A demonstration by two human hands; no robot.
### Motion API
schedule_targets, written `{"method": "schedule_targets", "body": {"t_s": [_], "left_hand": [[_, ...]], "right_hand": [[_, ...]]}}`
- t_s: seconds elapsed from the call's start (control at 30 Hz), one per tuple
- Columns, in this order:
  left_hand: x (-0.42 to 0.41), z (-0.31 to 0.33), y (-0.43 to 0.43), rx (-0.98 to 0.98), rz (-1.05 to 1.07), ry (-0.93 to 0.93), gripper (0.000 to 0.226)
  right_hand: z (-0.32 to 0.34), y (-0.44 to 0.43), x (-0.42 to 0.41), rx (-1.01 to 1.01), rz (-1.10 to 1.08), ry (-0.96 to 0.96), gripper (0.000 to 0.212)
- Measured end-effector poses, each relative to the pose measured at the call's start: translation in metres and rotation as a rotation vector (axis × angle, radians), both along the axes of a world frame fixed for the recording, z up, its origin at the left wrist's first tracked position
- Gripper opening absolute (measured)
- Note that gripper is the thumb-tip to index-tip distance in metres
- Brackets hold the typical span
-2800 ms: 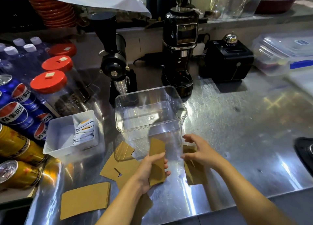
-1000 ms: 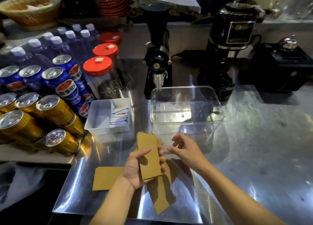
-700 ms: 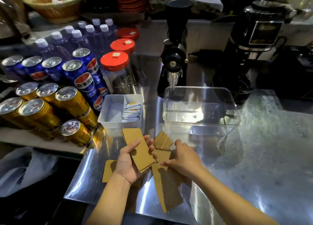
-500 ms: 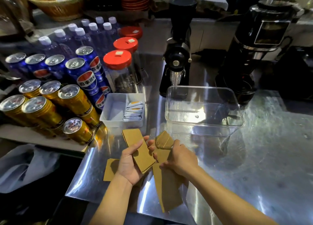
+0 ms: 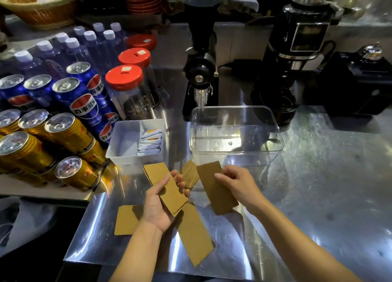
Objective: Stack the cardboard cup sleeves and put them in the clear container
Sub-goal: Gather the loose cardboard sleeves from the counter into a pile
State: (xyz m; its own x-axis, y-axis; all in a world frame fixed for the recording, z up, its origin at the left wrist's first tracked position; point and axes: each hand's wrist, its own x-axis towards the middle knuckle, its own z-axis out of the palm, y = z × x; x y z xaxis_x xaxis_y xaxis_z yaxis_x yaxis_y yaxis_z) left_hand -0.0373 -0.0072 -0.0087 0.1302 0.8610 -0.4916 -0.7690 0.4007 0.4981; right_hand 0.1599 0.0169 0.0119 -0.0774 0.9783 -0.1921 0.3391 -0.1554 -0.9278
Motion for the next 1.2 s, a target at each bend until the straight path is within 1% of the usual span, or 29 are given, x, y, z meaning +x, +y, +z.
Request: {"method": "schedule_targets", "body": {"t_s": [0.03,0.13,0.17,0.23,0.33,0.4,0.5,0.63,0.7,0.8,0.97,1.03,1.13,1.2], "left_hand": [[0.003,0.000,0.002,-0.003,-0.009,0.004,0.028],[0.013,0.002,0.005,-0.024,-0.081,0.009,0.030],[0.018,0.004,0.006,-0.040,-0.124,0.001,0.030],[0.029,0.007,0.007,-0.091,-0.213,-0.011,0.029],[0.040,0.010,0.007,-0.151,-0.303,-0.018,0.029],[0.045,0.010,0.006,-0.151,-0.347,-0.004,0.030],[0.050,0.010,0.007,-0.128,-0.398,0.025,0.031],[0.052,0.008,0.007,-0.088,-0.429,0.065,0.032],[0.053,0.009,0.007,-0.067,-0.442,0.075,0.033],[0.052,0.009,0.005,-0.041,-0.435,0.080,0.031],[0.045,0.005,-0.001,-0.005,-0.400,0.051,0.029],[0.042,0.003,-0.003,0.008,-0.380,0.022,0.027],[0.036,0.002,-0.004,0.037,-0.342,0.009,0.025],[0.033,0.002,-0.003,0.032,-0.325,-0.003,0.029]], "right_hand": [[0.005,0.000,0.005,0.011,-0.014,0.054,0.024],[0.017,-0.002,0.018,0.001,-0.056,0.277,0.005],[0.020,-0.003,0.021,0.000,-0.062,0.330,0.011],[0.023,-0.005,0.028,0.031,-0.030,0.370,0.014],[0.027,-0.010,0.035,0.125,0.031,0.323,0.032],[0.028,-0.014,0.039,0.167,0.046,0.301,0.040],[0.024,-0.019,0.043,0.154,0.031,0.305,0.041],[0.016,-0.027,0.039,0.135,-0.008,0.333,0.058],[0.008,-0.031,0.038,0.113,0.025,0.327,0.058],[0.001,-0.034,0.036,0.065,0.056,0.283,0.053],[0.000,-0.034,0.029,0.040,0.043,0.310,0.030],[-0.002,-0.033,0.023,0.037,0.056,0.327,0.031],[-0.005,-0.032,0.013,-0.034,0.065,0.379,0.046],[-0.005,-0.032,0.006,-0.070,0.084,0.391,0.051]]}}
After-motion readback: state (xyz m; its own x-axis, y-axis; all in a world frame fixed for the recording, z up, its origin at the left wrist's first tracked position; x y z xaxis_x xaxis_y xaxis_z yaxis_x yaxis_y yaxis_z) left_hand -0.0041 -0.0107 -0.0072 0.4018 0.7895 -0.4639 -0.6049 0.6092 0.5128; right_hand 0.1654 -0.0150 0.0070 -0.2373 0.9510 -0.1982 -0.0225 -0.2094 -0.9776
